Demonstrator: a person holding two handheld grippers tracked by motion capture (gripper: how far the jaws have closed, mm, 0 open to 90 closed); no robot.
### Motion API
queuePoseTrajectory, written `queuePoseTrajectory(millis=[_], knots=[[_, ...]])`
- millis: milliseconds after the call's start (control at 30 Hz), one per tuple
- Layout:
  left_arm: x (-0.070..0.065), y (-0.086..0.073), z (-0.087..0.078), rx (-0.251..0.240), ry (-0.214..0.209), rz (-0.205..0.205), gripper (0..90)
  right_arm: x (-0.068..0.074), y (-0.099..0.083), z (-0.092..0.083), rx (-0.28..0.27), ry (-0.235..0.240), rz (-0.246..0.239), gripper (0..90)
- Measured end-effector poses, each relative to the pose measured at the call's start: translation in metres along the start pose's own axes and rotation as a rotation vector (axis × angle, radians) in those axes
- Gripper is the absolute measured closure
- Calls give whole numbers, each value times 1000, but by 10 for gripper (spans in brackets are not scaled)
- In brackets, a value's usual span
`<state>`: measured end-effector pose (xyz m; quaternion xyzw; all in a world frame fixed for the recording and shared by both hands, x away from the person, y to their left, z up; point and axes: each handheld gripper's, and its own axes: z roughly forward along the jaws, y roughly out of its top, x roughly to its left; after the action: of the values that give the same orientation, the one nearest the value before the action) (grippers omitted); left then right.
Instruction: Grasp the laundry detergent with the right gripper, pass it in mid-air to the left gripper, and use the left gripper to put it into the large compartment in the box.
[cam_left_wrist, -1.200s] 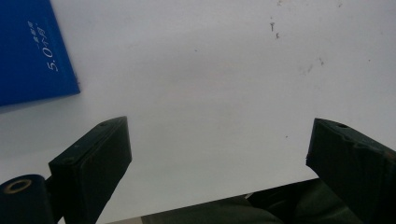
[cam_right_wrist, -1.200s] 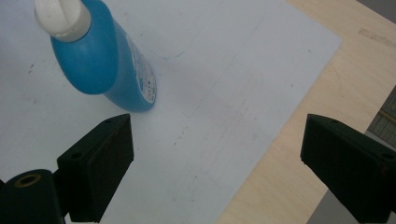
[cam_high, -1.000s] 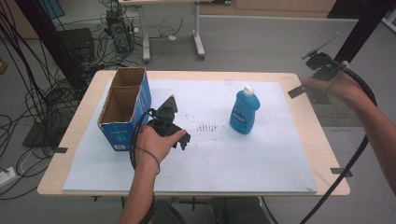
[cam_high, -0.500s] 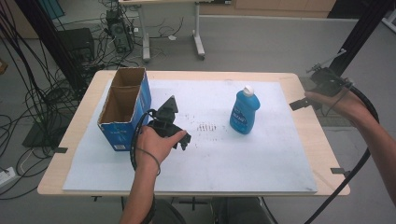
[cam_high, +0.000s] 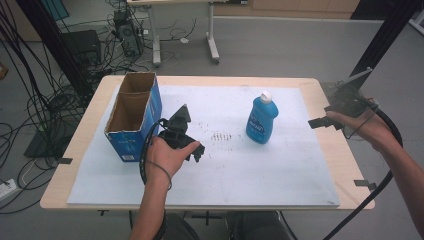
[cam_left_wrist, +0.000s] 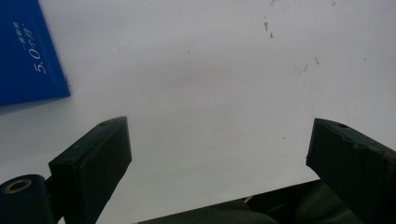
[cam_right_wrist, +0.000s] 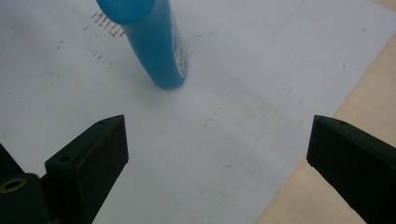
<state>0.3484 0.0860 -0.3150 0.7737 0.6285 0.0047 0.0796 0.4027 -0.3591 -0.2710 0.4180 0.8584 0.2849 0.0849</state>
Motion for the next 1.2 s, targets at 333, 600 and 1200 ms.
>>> queuePoseTrajectory(millis=[333,600,1200], knots=[[2,-4,0,-10,-2,-1,69,11,-7,12,-28,4,-15,51],[1,-6,1,-12,-7,2,69,17,-11,23,-58,10,-31,49],[3,-9,4,-6,-4,-8,69,35,-12,57,-123,12,-99,46]])
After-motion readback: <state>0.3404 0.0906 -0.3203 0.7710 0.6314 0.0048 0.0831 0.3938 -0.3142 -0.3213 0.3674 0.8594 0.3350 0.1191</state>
